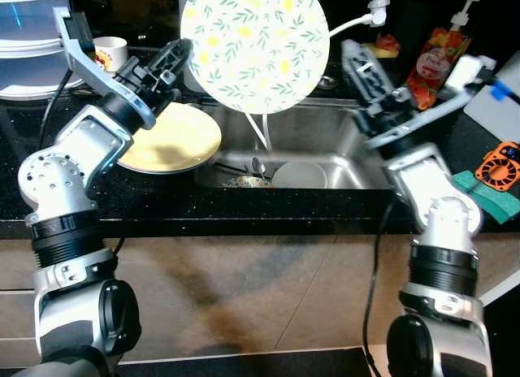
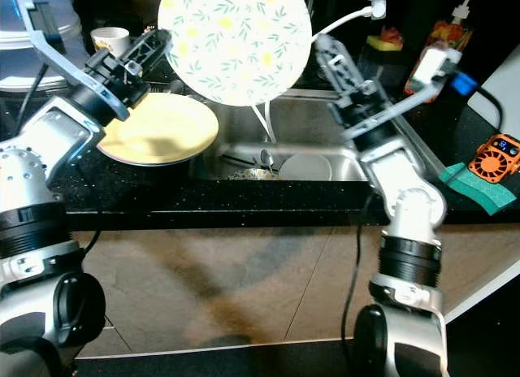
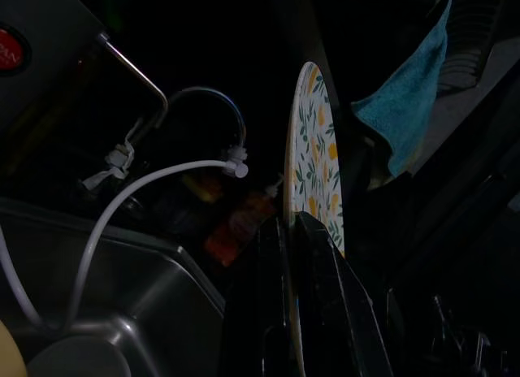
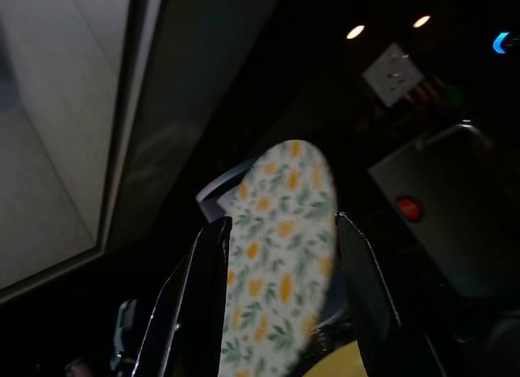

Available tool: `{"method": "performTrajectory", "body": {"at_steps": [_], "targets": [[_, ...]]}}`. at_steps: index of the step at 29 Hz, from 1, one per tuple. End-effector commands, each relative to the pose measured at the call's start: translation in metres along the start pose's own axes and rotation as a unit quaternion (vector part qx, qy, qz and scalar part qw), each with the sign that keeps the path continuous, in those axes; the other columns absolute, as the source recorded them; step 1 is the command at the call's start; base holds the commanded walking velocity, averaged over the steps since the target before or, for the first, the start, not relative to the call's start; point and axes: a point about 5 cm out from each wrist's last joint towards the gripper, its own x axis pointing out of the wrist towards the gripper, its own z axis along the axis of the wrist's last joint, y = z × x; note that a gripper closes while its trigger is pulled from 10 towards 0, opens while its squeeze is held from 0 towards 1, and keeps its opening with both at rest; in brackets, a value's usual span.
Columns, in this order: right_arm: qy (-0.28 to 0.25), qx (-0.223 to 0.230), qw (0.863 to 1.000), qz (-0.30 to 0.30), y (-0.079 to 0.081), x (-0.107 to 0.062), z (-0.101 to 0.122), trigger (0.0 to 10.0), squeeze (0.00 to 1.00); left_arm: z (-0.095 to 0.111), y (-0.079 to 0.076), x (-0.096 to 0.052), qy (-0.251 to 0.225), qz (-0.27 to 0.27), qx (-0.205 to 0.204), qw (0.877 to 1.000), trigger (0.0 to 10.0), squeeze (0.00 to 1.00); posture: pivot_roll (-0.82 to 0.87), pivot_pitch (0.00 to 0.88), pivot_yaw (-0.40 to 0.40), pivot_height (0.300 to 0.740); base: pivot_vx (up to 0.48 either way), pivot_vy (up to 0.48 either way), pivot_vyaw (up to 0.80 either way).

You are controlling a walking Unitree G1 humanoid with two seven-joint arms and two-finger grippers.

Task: Kitchen organization

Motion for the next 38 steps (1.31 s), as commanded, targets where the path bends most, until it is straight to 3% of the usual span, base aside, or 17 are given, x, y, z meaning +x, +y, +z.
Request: {"method": "performTrajectory", "body": {"at_steps": [1,18,25,27,29,37,38], "targets": [[0.013,0.001,1.0,0.003,0.003,-0.001,-0.006,10.0,0.0,0.002,-0.008,0.005,-0.004,-0.017,0.003,1.0,10.0,0.0,0.1,0.0,-0.068,0.74,0.0,0.0,0.0],[0.056,0.019,0.998,0.001,0.003,0.007,-0.035,10.0,0.0,-0.018,-0.03,0.015,0.023,-0.076,-0.026,0.996,10.0,0.0,0.1,0.0,-0.069,0.74,0.0,0.0,0.0],[0.057,0.019,0.998,0.004,0.006,0.009,-0.038,10.0,0.0,-0.028,-0.031,0.017,0.044,-0.076,-0.028,0.996,10.0,0.0,0.1,0.0,-0.066,0.74,0.0,0.0,0.0],[0.053,0.015,0.998,0.008,0.008,0.011,-0.038,0.0,0.0,-0.038,-0.029,0.018,0.063,-0.067,-0.02,0.996,10.0,0.0,0.1,0.0,-0.065,0.74,0.0,0.0,0.0],[0.053,0.015,0.998,0.008,0.008,0.011,-0.038,0.0,0.0,-0.038,-0.029,0.018,0.063,-0.067,-0.02,0.996,10.0,0.0,0.1,0.0,-0.065,0.74,0.0,0.0,0.0],[0.033,0.015,0.999,0.009,0.008,0.011,-0.033,0.0,0.0,-0.045,-0.021,0.018,0.065,-0.024,0.053,0.996,10.0,0.0,0.11,0.0,-0.069,0.74,0.0,0.0,0.0],[0.03,0.015,0.999,0.005,0.007,0.011,-0.033,0.0,0.0,-0.047,-0.017,0.018,0.064,-0.002,0.069,0.996,10.0,0.7,0.11,0.0,-0.071,0.74,0.0,0.0,0.0]]}}
